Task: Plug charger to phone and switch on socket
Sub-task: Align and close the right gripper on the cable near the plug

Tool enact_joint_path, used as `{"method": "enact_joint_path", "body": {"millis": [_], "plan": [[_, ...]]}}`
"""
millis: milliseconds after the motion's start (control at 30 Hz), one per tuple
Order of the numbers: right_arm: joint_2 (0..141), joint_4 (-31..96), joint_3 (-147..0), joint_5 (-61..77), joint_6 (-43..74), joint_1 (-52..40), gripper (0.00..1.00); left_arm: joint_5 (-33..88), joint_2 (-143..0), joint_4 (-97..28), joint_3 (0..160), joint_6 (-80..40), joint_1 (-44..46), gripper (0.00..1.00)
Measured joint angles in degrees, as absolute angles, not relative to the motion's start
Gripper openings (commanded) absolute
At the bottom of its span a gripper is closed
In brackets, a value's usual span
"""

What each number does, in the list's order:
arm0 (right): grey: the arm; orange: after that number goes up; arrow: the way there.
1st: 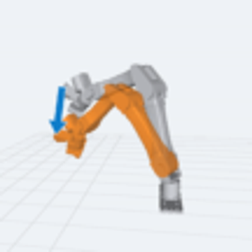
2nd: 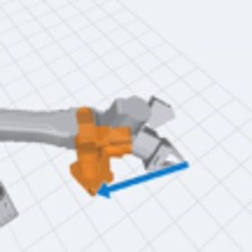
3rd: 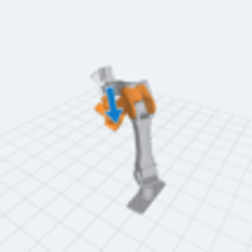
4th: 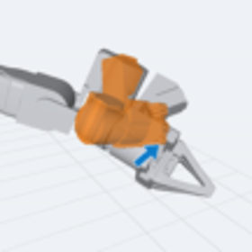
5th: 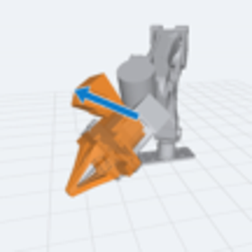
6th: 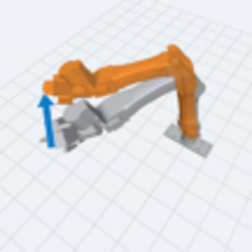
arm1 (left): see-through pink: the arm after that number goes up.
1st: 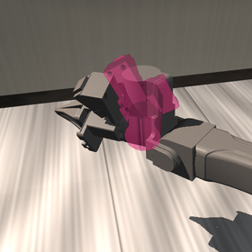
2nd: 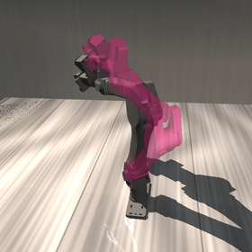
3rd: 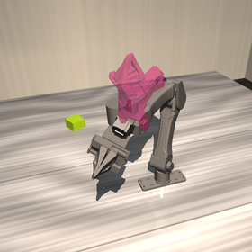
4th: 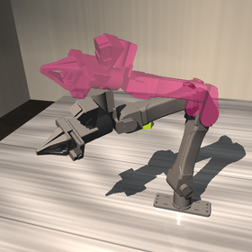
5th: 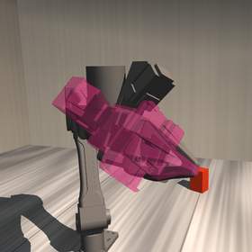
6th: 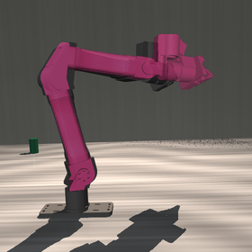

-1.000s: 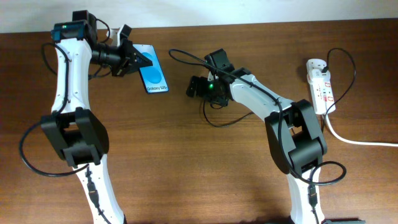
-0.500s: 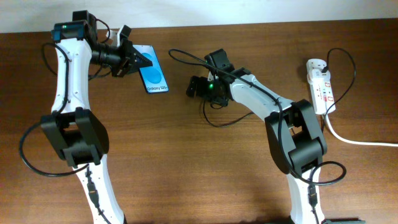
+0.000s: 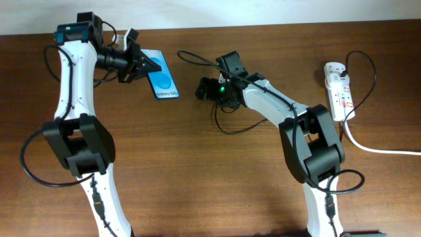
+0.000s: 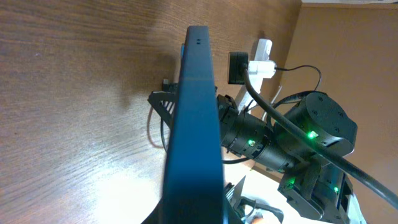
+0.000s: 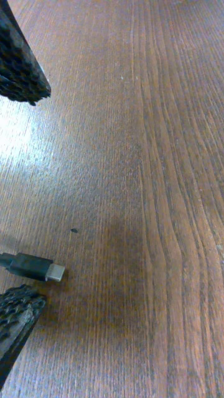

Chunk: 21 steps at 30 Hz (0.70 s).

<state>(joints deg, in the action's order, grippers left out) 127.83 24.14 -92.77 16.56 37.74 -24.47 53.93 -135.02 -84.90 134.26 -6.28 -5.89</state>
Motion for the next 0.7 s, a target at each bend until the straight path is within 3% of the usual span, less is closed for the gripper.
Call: {"method": "enact_joint_path", "body": {"millis": [100,167,200,267,300,500,700], "plan": [[127.57,29.85,-93.43,16.58,37.47,-24.47,0.96,53.95,-135.02,-85.95,134.26,-6.31,-5.89,0.00],[127.22,34.74,-93.84,16.58,36.93,-24.45,0.77,53.93,-135.02,-85.95,134.26,-6.33,-5.89,0.00],[127.11,36.07,-93.84,16.38,36.80,-24.45,0.75,53.93,-135.02,-85.95,134.26,-6.46,-5.89,0.00],[127.13,37.30,-93.65,16.38,36.12,-24.40,0.50,53.93,-135.02,-85.95,134.26,-6.48,-5.89,0.00],[127.20,37.21,-93.43,16.29,36.16,-24.27,0.45,53.93,-135.02,-85.95,134.26,-6.48,-5.89,0.00],[127.59,35.03,-92.99,16.21,37.06,-24.10,0.43,53.93,-135.02,-85.95,134.26,-6.50,-5.89,0.00],[128.03,31.90,-92.71,16.16,38.79,-24.10,0.34,53.93,-135.02,-85.97,134.26,-6.48,-5.89,0.00]]}}
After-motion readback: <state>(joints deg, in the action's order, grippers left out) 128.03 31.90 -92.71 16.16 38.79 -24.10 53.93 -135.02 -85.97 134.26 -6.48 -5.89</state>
